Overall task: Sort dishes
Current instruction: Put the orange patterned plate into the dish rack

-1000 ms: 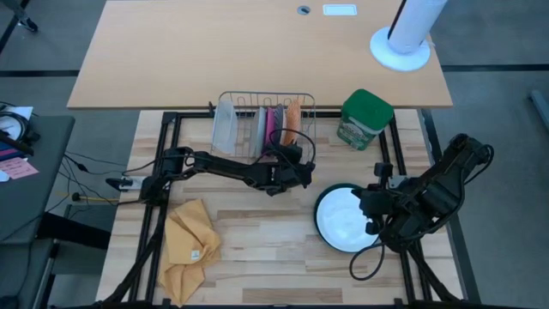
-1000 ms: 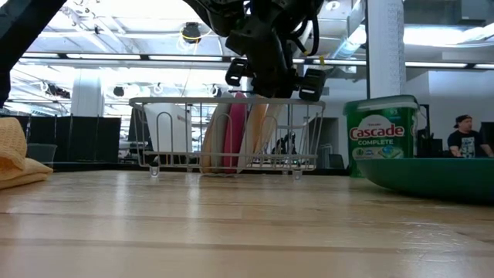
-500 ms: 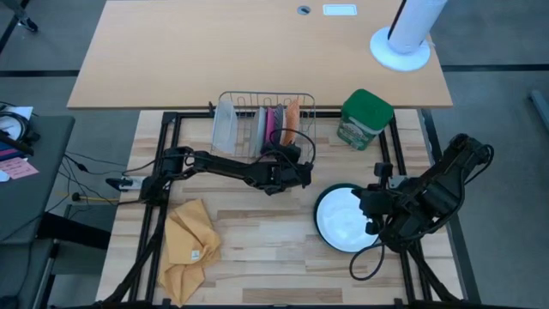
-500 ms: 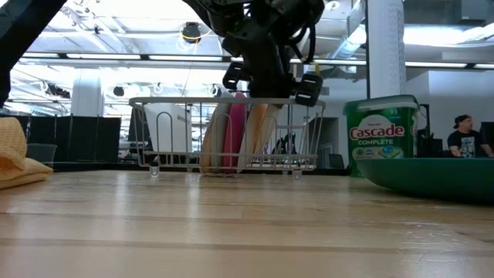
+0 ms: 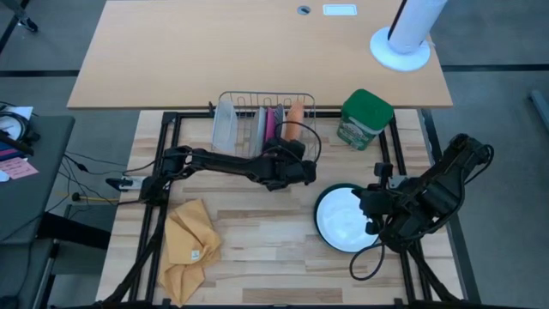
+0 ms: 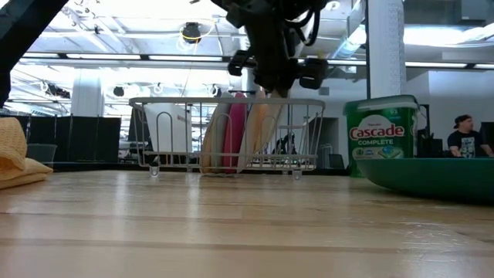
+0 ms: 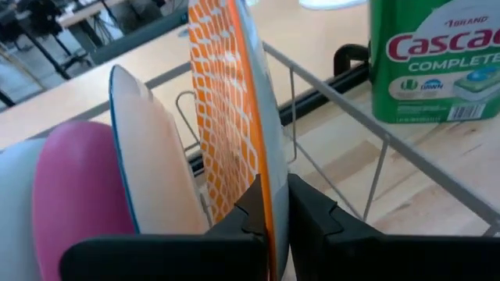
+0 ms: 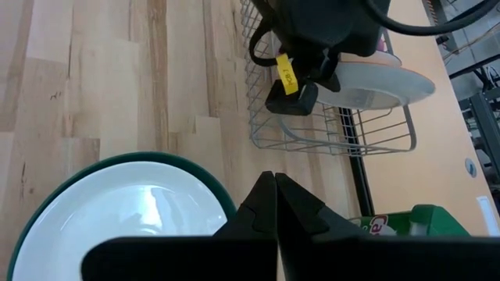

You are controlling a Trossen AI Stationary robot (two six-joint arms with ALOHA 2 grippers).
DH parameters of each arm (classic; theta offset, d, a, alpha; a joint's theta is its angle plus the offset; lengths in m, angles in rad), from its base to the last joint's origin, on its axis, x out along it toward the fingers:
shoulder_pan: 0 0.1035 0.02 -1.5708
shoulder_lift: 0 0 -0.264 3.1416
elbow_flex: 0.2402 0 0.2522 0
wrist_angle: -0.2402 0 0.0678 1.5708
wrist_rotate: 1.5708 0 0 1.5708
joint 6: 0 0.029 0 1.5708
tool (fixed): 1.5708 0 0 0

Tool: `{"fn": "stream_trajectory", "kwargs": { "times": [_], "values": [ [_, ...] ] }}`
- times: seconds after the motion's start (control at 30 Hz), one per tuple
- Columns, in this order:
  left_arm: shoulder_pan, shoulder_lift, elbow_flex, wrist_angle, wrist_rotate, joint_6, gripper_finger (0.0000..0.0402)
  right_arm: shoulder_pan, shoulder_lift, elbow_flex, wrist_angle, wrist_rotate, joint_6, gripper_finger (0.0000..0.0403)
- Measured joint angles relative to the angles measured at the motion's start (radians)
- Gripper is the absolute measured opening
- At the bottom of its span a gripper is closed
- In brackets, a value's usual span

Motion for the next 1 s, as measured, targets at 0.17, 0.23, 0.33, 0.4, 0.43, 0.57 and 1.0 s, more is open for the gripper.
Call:
{"fn": "stream_trajectory", "kwargs": {
  "times": [0.17,0.23,0.33,0.4,0.43,0.57,1.0],
  "values": [
    [0.000,0.000,0.007,-0.028,-0.009,-0.027,0.0015,0.000,0.000,0.000,0.000,0.000,0.001,0.0000],
    [-0.002,0.000,0.007,-0.027,-0.022,-0.028,0.0015,0.000,0.000,0.000,0.000,0.000,0.001,0.0000],
    [-0.014,0.000,0.007,-0.030,-0.080,-0.027,0.0014,0.000,0.000,0.000,0.000,0.000,0.002,0.0000],
    [-0.023,0.000,0.007,-0.031,-0.122,-0.014,0.0009,0.000,0.000,0.000,-0.001,0.000,0.002,0.0000],
    [-0.026,0.000,0.007,-0.039,-0.138,0.003,0.0006,0.000,0.000,0.000,-0.001,0.000,0.002,0.0000],
    [-0.017,0.000,0.007,-0.047,-0.110,-0.002,0.0005,0.000,0.000,0.000,-0.001,0.000,0.004,0.0000],
    [-0.008,0.000,0.006,-0.145,-0.062,-0.114,0.0004,0.000,0.000,0.000,-0.001,0.000,0.005,0.0000]
  ]
}}
